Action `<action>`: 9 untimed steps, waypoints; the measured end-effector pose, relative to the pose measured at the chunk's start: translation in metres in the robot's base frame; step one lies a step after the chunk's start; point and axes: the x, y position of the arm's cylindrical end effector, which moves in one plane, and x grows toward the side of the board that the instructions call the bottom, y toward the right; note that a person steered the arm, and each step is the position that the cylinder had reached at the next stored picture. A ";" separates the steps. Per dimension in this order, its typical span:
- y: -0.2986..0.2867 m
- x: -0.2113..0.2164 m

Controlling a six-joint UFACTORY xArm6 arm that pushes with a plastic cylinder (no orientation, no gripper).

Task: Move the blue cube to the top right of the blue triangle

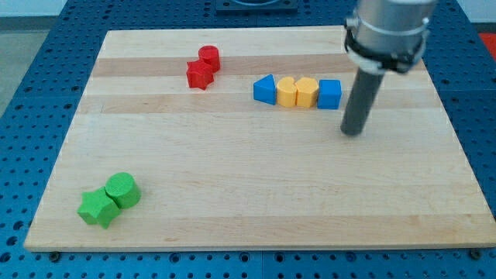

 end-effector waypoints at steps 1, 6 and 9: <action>-0.008 -0.053; -0.044 -0.111; -0.077 -0.110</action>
